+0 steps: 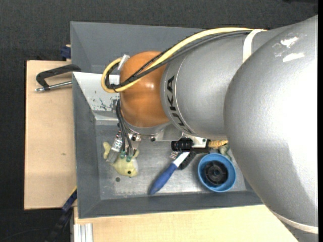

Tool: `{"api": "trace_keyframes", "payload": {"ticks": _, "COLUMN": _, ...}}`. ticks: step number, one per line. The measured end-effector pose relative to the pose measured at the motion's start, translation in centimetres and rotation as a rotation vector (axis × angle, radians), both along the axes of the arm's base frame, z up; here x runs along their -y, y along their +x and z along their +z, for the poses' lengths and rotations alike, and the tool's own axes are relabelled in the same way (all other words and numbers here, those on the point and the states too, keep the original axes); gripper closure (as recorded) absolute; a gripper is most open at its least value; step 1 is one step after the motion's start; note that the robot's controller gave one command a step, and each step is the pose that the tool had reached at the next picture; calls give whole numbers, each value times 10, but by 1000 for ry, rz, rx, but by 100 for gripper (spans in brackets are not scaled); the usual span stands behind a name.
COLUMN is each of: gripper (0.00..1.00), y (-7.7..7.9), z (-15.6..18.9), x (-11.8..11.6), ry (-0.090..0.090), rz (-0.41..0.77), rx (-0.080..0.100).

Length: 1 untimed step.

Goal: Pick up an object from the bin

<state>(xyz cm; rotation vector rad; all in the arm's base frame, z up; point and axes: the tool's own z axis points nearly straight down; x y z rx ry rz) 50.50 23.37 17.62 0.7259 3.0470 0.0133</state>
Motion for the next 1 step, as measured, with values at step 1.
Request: {"api": "trace_keyframes", "payload": {"ticks": 1, "gripper": 100, "y": 1, "z": 18, "x": -1, "ry": -2, "rz": 2, "rx": -5}}
